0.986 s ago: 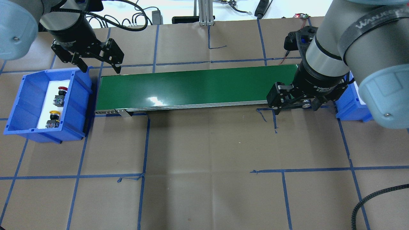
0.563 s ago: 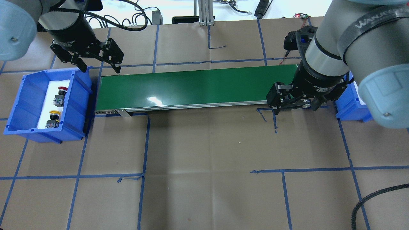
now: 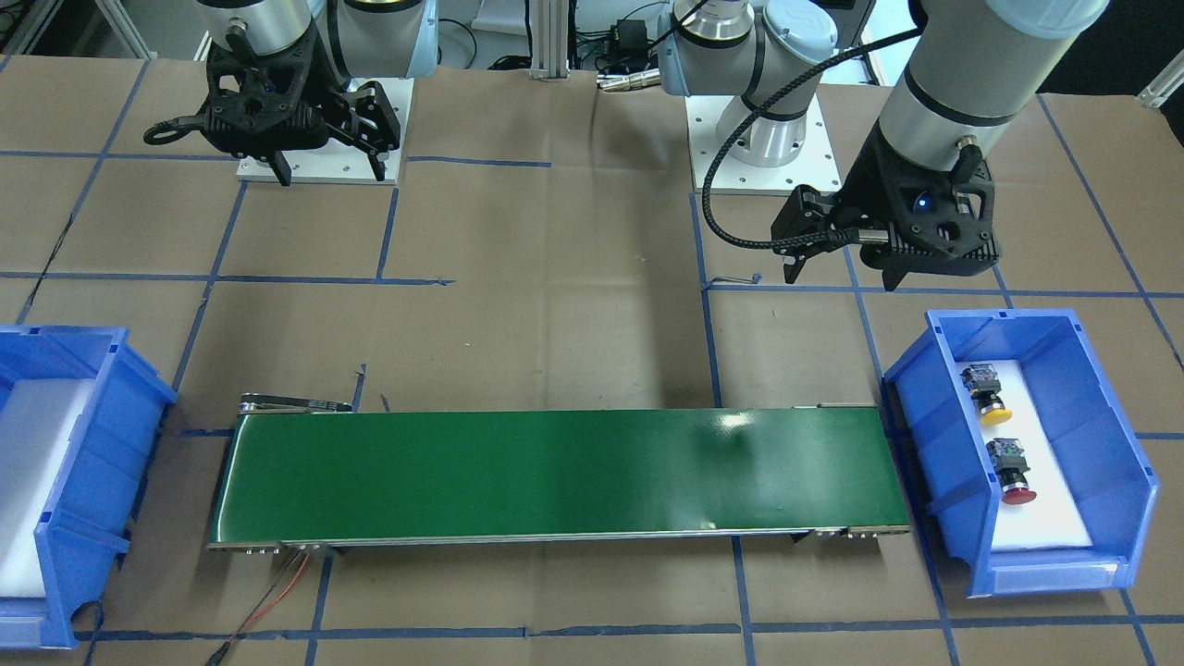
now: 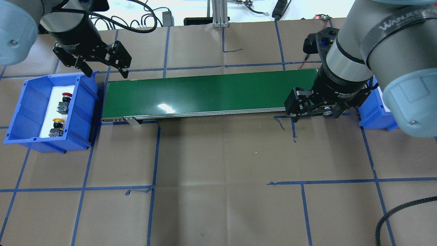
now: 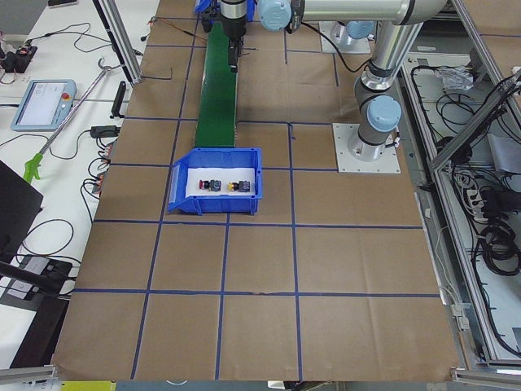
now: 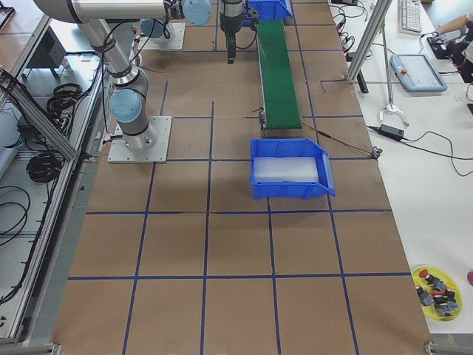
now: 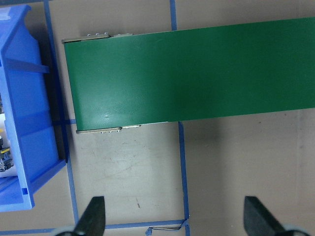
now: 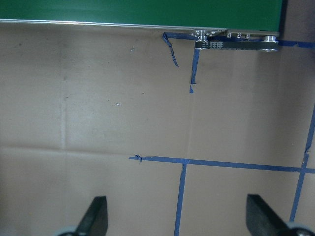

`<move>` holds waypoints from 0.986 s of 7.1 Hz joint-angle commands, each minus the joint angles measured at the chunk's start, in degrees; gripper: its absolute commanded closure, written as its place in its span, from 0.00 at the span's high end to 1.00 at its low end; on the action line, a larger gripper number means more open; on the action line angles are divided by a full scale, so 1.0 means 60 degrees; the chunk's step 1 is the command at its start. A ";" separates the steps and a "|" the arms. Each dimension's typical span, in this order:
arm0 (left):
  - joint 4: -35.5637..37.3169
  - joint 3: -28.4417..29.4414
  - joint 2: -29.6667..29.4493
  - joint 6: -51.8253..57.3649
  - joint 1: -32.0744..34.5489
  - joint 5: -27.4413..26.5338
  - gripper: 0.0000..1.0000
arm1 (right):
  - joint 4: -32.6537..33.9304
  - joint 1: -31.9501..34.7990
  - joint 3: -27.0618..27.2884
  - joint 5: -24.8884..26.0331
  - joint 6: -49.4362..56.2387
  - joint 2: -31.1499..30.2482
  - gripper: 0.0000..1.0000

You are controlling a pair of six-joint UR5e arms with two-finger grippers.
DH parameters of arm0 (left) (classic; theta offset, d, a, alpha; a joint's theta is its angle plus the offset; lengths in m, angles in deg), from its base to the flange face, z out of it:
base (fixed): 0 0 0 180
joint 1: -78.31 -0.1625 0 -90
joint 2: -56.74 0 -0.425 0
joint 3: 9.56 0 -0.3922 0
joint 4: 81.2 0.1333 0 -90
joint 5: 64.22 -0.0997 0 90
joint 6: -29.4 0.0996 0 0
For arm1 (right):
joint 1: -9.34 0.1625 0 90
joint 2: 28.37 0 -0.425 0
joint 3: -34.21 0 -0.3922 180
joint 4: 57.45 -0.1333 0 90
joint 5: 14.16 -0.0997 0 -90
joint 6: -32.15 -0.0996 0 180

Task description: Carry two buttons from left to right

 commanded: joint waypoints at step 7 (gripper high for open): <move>0.0164 0.0034 0.0152 0.1047 -0.1758 -0.0034 1.00 | -0.0004 0.0000 0.0014 0.0000 0.0015 0.0015 1.00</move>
